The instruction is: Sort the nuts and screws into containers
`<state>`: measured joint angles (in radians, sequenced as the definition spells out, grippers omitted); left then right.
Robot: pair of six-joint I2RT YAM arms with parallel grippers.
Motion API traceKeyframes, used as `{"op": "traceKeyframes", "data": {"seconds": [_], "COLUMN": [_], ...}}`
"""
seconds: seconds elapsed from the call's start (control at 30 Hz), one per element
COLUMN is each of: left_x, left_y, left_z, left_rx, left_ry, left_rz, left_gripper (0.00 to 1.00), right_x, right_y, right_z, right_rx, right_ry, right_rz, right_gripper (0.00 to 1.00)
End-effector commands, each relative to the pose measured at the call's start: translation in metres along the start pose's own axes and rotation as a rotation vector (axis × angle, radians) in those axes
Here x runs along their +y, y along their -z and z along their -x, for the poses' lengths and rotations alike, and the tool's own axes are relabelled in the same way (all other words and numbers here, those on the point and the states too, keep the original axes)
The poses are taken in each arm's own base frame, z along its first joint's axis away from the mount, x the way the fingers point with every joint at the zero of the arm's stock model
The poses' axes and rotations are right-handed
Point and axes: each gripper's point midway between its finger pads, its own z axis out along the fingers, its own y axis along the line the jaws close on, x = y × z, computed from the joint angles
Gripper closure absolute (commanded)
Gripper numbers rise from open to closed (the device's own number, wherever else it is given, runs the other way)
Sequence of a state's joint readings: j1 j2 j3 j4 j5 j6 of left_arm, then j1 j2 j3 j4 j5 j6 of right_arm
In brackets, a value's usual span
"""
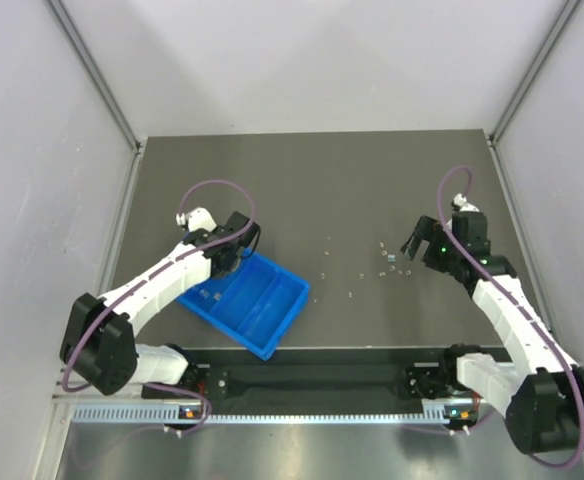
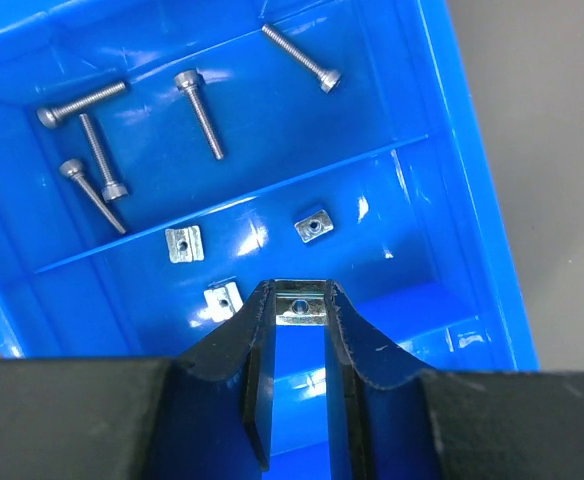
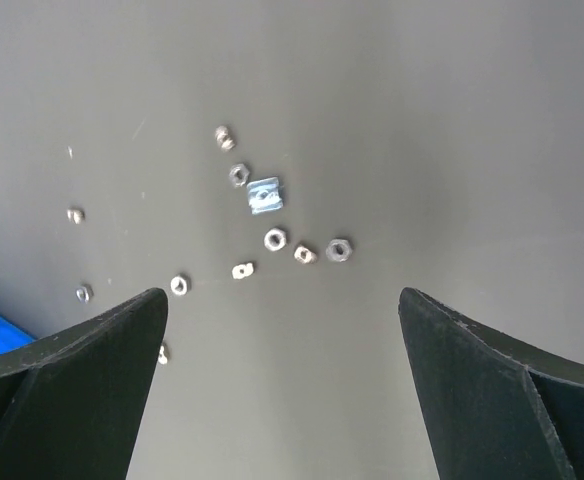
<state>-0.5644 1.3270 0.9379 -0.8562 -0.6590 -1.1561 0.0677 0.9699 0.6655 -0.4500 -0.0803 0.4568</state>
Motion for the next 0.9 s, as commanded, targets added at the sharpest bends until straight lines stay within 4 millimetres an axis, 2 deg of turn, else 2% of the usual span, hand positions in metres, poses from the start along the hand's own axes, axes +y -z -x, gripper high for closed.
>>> {"op": "traceKeyframes", "data": {"seconds": [0.0, 0.03, 0.1, 0.13, 0.23, 0.3, 0.43, 0.57, 0.6, 0.7, 0.8, 0.87], "left_x": [-0.005, -0.006, -0.005, -0.006, -0.006, -0.009, -0.026, -0.039, -0.04, -0.04, -0.04, -0.039], "left_y": [-0.005, -0.004, -0.002, -0.002, 0.004, 0.01, 0.035, 0.057, 0.062, 0.071, 0.072, 0.07], "left_z": [0.002, 0.002, 0.002, 0.003, 0.01, 0.015, 0.044, 0.066, 0.071, 0.08, 0.079, 0.075], "left_rx": [0.002, 0.009, 0.01, 0.009, 0.0, -0.005, -0.036, -0.074, -0.085, -0.11, -0.109, -0.098], "left_ry": [0.061, 0.063, 0.067, 0.065, 0.062, 0.048, 0.021, -0.061, -0.059, -0.054, -0.05, -0.058], "left_rz": [-0.008, -0.017, -0.02, -0.025, -0.036, -0.054, -0.132, -0.227, -0.246, -0.274, -0.287, -0.289], "left_gripper": [0.75, 0.72, 0.66, 0.57, 0.42, 0.38, 0.26, 0.2, 0.07, 0.05, 0.04, 0.04], "right_x": [0.023, 0.025, 0.028, 0.027, 0.029, 0.031, 0.036, 0.036, 0.038, 0.044, 0.051, 0.046], "right_y": [-0.003, -0.003, -0.009, -0.01, -0.021, -0.032, -0.051, -0.072, -0.074, -0.082, -0.088, -0.092], "right_z": [0.026, 0.033, 0.032, 0.036, 0.037, 0.035, 0.039, 0.029, 0.031, 0.019, 0.009, 0.0], "right_rx": [-0.067, -0.084, -0.074, -0.086, -0.083, -0.069, -0.04, 0.019, 0.013, 0.045, 0.074, 0.109], "right_ry": [0.062, 0.07, 0.085, 0.088, 0.111, 0.13, 0.182, 0.233, 0.241, 0.266, 0.32, 0.341], "right_rz": [-0.009, -0.018, -0.028, -0.043, -0.054, -0.063, -0.094, -0.141, -0.146, -0.134, -0.124, -0.14], "right_gripper": [0.0, 0.0, 0.0, 0.0, 0.0, 0.0, 0.0, 0.02, 0.04, 0.11, 0.17, 0.25]}}
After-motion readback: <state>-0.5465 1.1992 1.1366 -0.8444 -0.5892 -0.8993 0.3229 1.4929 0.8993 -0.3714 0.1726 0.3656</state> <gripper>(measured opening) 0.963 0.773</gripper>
